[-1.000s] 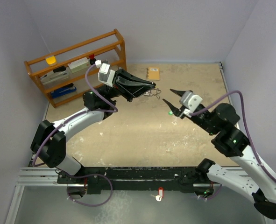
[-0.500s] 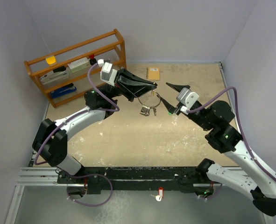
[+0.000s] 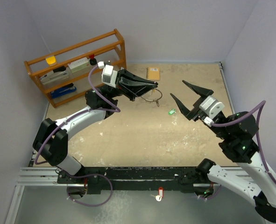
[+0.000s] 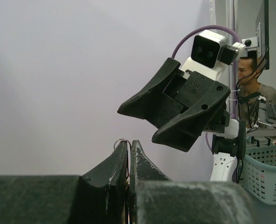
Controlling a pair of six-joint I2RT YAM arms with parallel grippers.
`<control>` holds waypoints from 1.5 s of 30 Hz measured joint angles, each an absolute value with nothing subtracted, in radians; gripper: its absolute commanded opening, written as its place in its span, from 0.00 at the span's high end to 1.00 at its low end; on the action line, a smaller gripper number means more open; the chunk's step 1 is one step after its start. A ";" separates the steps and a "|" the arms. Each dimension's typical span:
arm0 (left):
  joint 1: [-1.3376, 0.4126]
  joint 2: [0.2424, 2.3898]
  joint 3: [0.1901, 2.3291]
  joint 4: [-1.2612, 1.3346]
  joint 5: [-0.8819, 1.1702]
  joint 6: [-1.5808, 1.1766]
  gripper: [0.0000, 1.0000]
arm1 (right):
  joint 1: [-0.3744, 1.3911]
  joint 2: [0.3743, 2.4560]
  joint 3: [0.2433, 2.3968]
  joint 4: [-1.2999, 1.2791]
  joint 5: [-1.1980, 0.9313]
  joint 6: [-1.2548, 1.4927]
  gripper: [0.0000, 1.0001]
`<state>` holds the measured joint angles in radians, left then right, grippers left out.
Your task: Remove the keys from the keyring
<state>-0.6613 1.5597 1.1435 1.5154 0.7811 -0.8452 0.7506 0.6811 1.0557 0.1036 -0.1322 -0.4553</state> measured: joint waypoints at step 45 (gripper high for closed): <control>-0.658 1.558 1.141 1.419 0.770 -0.790 1.00 | 0.754 0.863 1.065 0.133 -0.209 -0.403 0.93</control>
<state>-0.6582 1.5581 1.1412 1.4185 0.7700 -0.7902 0.7544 0.8631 1.0645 0.1326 -0.2092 -0.4030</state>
